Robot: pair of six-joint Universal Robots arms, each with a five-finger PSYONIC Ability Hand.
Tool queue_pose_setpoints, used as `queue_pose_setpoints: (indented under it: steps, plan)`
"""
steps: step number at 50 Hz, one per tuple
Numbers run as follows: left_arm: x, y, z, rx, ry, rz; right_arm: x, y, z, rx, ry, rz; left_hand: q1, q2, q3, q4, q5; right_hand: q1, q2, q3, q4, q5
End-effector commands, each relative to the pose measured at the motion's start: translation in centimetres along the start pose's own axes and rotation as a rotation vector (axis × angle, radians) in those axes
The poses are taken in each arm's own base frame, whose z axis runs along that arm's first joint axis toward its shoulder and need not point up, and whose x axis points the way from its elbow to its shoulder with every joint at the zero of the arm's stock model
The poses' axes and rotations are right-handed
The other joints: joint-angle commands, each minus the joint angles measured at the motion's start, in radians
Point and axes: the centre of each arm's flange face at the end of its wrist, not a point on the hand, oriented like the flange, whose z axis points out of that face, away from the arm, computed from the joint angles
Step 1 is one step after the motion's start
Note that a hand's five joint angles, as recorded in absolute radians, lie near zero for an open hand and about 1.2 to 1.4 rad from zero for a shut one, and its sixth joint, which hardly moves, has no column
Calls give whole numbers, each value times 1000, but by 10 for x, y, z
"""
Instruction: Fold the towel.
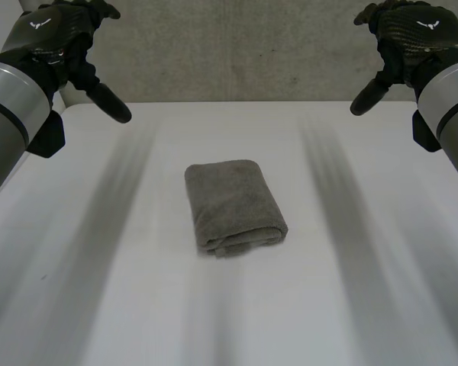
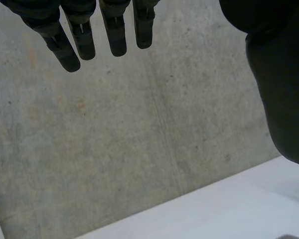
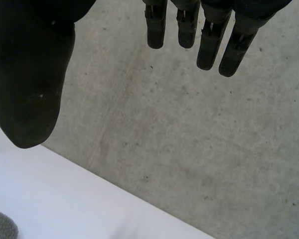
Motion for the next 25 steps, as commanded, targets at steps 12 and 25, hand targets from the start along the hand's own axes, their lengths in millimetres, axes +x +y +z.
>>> queue_pose_setpoints:
  steps: [12, 25]
  plan:
    - [2, 4, -2, -32, 6, -2, 6, -1, 1, -29, 12, 0, -65, -57, -52, -64, -57, -63, -68, -66, -76, -60]
    - [2, 8, -2, -40, 7, -11, 1, -1, -1, -30, -11, 1, -65, -57, -52, -64, -57, -63, -68, -66, -76, -60]
